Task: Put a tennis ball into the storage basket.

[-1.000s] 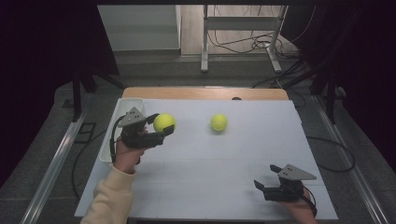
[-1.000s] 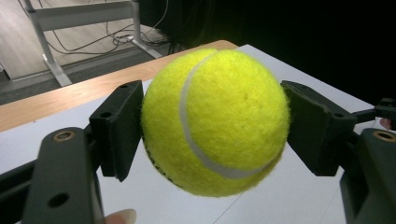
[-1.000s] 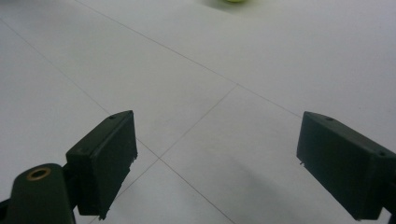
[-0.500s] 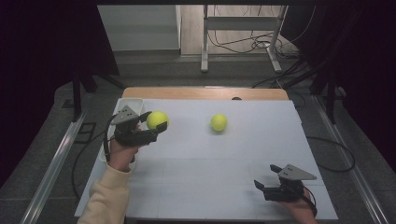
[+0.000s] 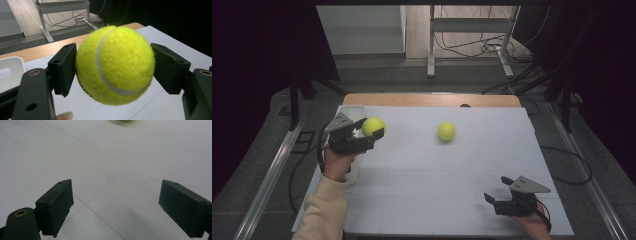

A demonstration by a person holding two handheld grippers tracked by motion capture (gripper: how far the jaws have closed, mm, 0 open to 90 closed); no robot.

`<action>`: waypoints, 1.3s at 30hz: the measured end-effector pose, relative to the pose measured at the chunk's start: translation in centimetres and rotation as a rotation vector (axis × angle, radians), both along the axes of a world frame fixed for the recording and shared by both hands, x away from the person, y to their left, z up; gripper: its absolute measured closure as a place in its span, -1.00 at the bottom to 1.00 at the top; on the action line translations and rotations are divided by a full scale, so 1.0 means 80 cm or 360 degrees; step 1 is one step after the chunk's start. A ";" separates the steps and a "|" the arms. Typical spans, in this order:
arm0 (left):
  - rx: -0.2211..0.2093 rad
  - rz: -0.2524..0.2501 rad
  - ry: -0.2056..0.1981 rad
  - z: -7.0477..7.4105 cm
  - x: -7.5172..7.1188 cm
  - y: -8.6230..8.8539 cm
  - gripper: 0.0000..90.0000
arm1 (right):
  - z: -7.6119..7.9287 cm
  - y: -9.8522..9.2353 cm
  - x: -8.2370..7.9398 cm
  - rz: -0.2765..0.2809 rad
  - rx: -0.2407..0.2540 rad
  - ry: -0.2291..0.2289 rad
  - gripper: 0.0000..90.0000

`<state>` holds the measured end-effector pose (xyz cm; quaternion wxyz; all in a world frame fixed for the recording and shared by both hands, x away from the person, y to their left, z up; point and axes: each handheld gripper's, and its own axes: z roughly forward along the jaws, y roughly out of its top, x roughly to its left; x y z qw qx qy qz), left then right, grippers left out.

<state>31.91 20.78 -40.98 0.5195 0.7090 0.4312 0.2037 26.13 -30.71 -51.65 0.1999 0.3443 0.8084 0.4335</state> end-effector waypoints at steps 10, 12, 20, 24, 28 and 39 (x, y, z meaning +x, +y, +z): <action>0.0009 0.0075 0.0026 -0.006 0.005 0.017 -0.41 | 0.000 0.000 0.000 -0.0001 -0.0003 0.0001 -0.72; 0.0009 0.0091 0.0029 -0.007 0.006 0.021 -0.41 | 0.000 0.000 0.000 0.0000 -0.0006 0.0000 -0.72; -0.0008 0.0147 0.0037 -0.009 0.006 0.038 -0.42 | -0.001 0.000 0.000 -0.0002 -0.0011 0.0000 -0.71; -0.0021 0.0168 0.0036 -0.009 0.006 0.046 -0.42 | -0.001 0.000 0.000 -0.0002 -0.0011 -0.0001 -0.71; -0.0004 0.0197 0.0038 -0.009 0.006 0.051 -0.41 | 0.000 0.000 0.000 -0.0002 -0.0010 -0.0001 -0.71; -0.0012 0.0259 0.0064 -0.013 0.007 0.069 -0.41 | -0.001 0.000 0.001 -0.0003 -0.0015 0.0000 -0.71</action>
